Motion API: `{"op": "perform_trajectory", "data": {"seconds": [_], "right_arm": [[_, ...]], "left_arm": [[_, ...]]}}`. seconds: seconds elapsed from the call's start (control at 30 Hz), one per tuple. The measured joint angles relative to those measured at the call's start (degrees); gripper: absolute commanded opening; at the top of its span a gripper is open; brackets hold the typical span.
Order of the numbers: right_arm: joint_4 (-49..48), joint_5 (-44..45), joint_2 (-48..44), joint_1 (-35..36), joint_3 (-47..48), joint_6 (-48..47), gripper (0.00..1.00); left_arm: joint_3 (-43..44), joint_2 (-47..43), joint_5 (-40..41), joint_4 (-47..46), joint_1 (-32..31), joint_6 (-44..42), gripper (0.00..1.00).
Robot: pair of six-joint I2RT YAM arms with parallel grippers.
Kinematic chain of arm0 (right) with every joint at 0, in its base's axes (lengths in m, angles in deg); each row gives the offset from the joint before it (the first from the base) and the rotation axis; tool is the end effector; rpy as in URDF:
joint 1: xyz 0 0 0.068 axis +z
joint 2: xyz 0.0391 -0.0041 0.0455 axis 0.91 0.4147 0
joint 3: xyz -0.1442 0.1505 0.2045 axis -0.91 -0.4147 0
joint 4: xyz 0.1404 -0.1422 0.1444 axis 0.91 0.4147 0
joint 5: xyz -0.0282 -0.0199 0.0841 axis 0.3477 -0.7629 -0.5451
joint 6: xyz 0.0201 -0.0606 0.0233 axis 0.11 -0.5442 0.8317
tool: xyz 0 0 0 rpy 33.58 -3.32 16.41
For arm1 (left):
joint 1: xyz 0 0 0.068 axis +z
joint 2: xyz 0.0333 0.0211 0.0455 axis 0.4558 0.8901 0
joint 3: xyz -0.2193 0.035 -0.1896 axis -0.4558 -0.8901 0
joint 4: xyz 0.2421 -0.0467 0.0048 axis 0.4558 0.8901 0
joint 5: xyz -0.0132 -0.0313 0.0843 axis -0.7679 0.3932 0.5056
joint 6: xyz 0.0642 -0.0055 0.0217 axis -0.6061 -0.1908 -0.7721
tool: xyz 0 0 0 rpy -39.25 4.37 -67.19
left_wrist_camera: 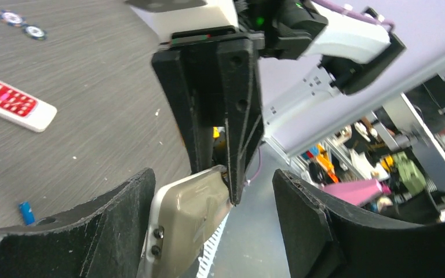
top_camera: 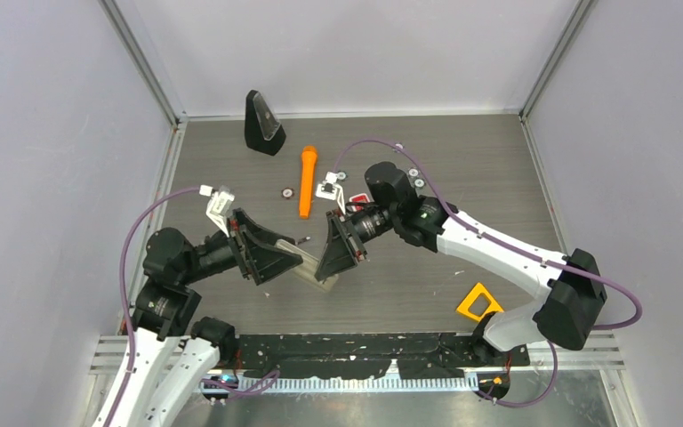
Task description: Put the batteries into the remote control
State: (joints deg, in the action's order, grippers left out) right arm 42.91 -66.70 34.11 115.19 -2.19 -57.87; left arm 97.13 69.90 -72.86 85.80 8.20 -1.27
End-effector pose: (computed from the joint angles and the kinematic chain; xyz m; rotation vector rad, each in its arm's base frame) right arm 0.1599 0.2611 0.3599 -1.2015 1.9048 1.8188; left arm 0.0718 -0.0663 0.3613 0.3294 1.7359 -1.4576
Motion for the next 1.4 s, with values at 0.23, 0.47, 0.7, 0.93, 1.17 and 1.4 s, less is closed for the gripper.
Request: {"op": "perform_trajectory", "data": {"seconds": [0.23,0.47,0.7,0.93,1.17,1.4], "right_arm": [[0.24,-6.32,-0.44,-0.55,-1.27,-0.04,0.16],[0.26,-9.38,-0.9,-1.55,-1.27,-0.24,0.16],[4.79,-10.1,-1.22,-1.81,-0.74,-4.09,0.16],[12.81,-7.98,-1.2,-2.19,2.19,-10.08,0.15],[17.53,-6.47,-0.02,-2.32,3.63,-13.81,0.16],[23.15,-4.39,1.05,-2.47,6.49,-17.9,0.61]], "left_arm": [[-0.02,1.46,-10.34,-5.7,0.57,1.01,0.65],[-1.18,2.12,-15.3,-7.85,0.68,2.08,0.54],[-2.43,3.61,-17.29,-8.76,0.68,3.26,0.42],[-2.4,6.38,-17.97,-3.34,0.68,0.76,0.42],[-1.64,7.93,-18.34,0.92,0.68,-2.1,0.06],[-1.01,9.7,-19.17,1.2,0.66,-3.23,0.0]]}}
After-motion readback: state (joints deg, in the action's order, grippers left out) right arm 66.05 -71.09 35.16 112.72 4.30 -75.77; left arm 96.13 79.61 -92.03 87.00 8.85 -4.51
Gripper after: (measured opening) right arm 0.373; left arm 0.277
